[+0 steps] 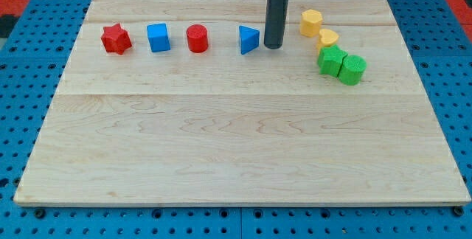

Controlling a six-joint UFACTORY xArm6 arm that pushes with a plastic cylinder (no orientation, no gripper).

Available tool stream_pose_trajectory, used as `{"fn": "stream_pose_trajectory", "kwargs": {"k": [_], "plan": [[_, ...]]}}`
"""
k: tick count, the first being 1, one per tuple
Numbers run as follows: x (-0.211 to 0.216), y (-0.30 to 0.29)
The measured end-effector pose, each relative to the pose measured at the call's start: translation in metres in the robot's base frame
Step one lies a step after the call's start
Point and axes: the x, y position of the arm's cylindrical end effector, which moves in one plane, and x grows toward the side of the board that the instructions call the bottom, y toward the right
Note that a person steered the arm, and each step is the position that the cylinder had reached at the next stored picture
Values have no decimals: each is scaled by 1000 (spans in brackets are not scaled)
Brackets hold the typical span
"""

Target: Place the triangle right to the red circle

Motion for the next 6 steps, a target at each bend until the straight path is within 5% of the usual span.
{"fn": "stream_pose_trajectory", "kwargs": {"k": [6], "plan": [[6, -22]]}}
